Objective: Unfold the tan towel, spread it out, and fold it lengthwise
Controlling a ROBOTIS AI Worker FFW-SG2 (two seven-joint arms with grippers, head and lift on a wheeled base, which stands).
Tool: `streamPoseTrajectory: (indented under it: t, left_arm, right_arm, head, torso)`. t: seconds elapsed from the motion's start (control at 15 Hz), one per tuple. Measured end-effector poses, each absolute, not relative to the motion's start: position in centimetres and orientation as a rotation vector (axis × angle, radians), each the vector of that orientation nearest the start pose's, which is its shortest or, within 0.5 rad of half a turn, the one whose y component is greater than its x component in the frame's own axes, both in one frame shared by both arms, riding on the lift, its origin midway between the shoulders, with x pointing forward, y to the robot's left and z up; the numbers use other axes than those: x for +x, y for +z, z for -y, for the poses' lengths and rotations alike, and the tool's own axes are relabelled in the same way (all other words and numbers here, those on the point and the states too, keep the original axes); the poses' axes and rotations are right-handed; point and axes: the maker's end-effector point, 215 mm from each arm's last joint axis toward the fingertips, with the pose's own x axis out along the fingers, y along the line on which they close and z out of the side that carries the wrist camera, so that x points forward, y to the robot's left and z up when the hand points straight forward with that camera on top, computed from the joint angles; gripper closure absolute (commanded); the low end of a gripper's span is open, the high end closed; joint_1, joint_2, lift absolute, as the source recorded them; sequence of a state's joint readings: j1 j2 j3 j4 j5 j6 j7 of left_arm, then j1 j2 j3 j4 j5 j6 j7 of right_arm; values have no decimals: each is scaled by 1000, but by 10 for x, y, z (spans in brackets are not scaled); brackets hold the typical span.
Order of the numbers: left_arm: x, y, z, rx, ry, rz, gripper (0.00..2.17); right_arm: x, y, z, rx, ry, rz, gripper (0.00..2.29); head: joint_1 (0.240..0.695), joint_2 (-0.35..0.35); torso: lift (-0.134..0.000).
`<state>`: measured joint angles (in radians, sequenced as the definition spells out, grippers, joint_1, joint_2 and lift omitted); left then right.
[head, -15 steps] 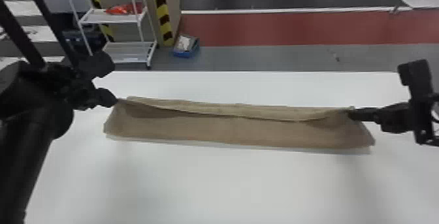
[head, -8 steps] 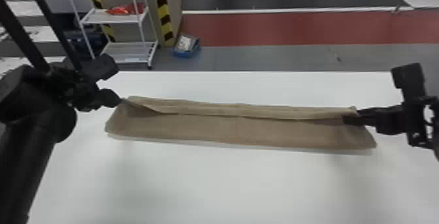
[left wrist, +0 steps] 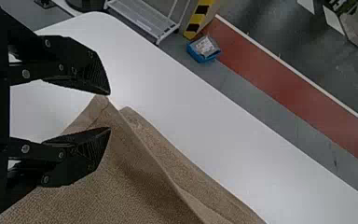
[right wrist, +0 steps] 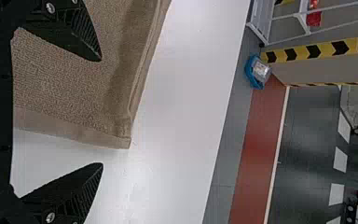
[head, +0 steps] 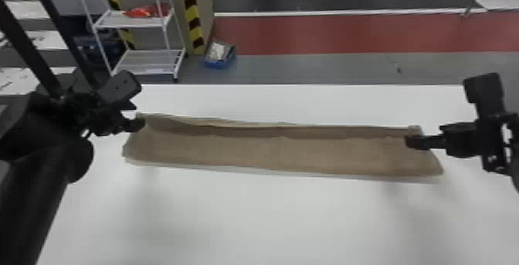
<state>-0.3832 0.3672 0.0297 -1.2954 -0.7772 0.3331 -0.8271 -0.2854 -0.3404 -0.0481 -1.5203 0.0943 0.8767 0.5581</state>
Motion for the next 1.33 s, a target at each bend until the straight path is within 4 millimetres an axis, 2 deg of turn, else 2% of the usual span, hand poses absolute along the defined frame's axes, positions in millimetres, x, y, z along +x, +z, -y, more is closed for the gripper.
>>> streamPoseTrajectory:
  t: [0.53, 0.8, 1.07, 1.33]
  left_arm:
    - [636, -388, -415, 872, -327, -614, 87]
    - [630, -379, -419, 820, -306, -575, 93]
    - [607, -355, -432, 612, -255, -483, 130]
    - [562, -339, -439, 349, -178, -349, 130]
  right_arm:
    - [593, -430, 358, -164, 226, -713, 87]
    - [589, -427, 358, -156, 228, -708, 87]
    - [573, -417, 361, -97, 220, -699, 87]
    - [548, -395, 334, -44, 222, -598, 97]
  head:
    - [695, 50]
    - [695, 54]
    - [695, 63]
    - [695, 100]
  torso:
    - [-123]
    - [-123]
    - [-123]
    - [-123]
